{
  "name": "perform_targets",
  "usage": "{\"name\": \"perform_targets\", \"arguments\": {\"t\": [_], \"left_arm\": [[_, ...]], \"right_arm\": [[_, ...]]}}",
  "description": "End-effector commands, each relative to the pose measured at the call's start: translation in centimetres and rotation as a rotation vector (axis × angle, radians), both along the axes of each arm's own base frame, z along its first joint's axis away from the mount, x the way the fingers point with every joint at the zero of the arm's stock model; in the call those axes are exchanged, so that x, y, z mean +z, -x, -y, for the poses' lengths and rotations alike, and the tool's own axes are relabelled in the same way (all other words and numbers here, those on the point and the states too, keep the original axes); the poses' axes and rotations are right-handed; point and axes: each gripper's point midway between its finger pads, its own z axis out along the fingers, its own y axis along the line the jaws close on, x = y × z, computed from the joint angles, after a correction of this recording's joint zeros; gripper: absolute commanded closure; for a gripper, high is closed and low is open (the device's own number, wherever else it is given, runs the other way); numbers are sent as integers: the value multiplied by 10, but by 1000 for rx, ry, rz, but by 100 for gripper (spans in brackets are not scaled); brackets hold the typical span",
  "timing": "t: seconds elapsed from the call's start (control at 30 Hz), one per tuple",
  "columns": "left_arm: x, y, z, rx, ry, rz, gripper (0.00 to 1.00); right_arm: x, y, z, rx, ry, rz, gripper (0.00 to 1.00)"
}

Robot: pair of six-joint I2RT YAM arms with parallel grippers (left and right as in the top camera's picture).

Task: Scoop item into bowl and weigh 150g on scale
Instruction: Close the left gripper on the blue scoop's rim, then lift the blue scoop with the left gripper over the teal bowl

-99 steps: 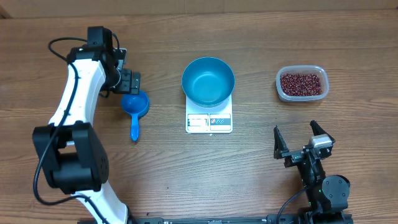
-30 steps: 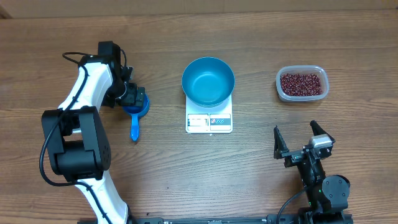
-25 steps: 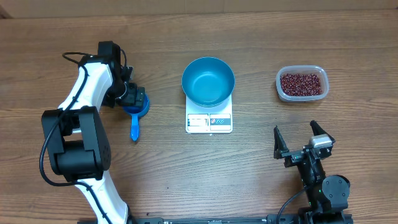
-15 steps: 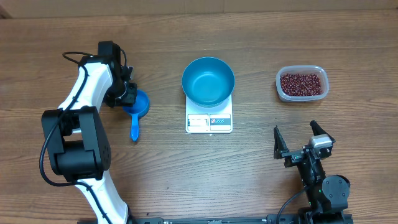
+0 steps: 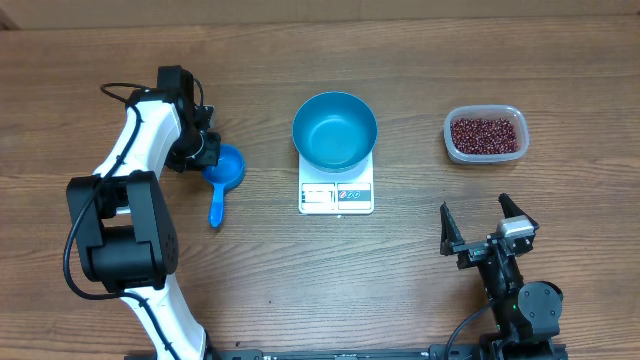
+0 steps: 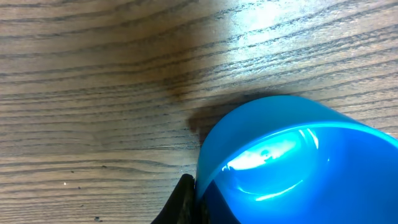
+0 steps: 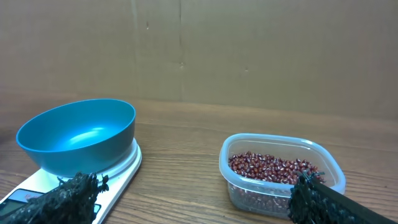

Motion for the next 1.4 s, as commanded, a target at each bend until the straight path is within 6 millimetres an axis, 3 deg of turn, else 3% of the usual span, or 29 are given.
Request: {"name": "perform_targets", "arguments": {"t": [0.0,0.17,0.33,0.67,0.87,1.1,1.37], "left_arm": [[-6,3,1,-5,3,-17,96],[2,-6,1,4,4,11,96],[29,-27,-1,72,8,74,96],[123,-63,-3,426,66,223,96],[172,-78,-1,442,99,327,96],[212,-90,39,451,368,371,96],[232,-102,73,799,672,285,96]], "right_arm": [[-2,0,-2,7,0,5,0],[-2,0,-2,7,0,5,0],[-2,0,-2,7,0,4,0],[-2,0,-2,7,0,4,0],[-2,0,-2,7,0,4,0],[-2,0,-2,7,0,4,0],[-2,0,-2,7,0,4,0]]}}
